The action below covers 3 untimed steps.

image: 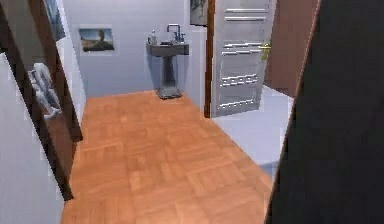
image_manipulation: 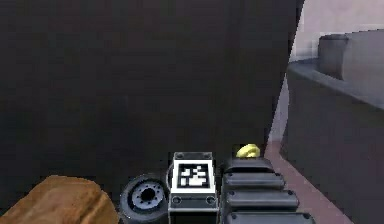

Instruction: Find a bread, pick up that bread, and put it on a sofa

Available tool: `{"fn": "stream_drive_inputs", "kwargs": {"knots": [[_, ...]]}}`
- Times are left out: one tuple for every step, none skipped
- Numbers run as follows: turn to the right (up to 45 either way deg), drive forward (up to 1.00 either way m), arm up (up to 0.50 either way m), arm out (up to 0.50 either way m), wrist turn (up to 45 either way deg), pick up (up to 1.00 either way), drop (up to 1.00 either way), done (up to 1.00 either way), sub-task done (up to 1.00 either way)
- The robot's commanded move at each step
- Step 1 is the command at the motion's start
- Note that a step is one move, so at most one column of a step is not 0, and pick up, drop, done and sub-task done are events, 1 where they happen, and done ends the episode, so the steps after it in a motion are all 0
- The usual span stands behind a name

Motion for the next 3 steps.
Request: {"fn": "stream_drive_inputs", "kwargs": {"knots": [[-15.0,0.0,0.0,0.0,0.0,0.0,0.0,0.0,0.0],[0.0,1.0,0.0,0.0,0.0,0.0,0.0,0.0,0.0],[-3.0,0.0,0.0,0.0,0.0,0.0,0.0,0.0,0.0]]}}
